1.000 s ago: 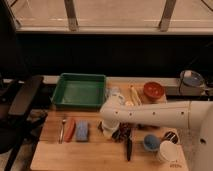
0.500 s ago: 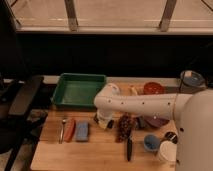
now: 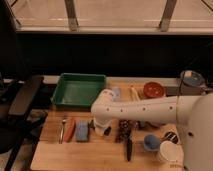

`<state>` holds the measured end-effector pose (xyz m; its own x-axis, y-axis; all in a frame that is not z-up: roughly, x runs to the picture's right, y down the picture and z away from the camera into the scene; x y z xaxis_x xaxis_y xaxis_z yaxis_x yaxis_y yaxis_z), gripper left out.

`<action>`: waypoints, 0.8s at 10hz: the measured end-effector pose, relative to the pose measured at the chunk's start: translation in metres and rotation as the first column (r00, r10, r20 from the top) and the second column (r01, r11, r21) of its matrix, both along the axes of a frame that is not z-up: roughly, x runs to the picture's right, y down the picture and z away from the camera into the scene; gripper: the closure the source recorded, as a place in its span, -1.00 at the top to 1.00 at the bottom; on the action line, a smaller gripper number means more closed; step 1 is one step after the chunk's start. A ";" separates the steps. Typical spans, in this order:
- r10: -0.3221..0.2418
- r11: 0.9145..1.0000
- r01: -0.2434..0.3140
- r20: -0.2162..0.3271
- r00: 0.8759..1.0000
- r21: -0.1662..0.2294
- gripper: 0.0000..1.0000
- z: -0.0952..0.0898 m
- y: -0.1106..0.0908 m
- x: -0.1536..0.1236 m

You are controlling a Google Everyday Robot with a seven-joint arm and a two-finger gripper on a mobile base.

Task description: Wipe table surface with eraser

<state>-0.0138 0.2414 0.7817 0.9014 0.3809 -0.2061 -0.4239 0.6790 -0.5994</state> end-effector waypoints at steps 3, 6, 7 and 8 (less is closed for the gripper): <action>0.027 0.999 -0.026 -0.049 0.998 0.029 -1.00 -0.021 0.010 0.033; 0.019 0.999 -0.017 -0.051 0.999 0.049 -1.00 -0.013 -0.011 0.032; 0.004 0.999 -0.002 -0.039 0.999 0.053 -1.00 -0.001 -0.027 0.026; -0.005 0.998 0.007 -0.025 1.000 0.056 -1.00 0.009 -0.038 0.018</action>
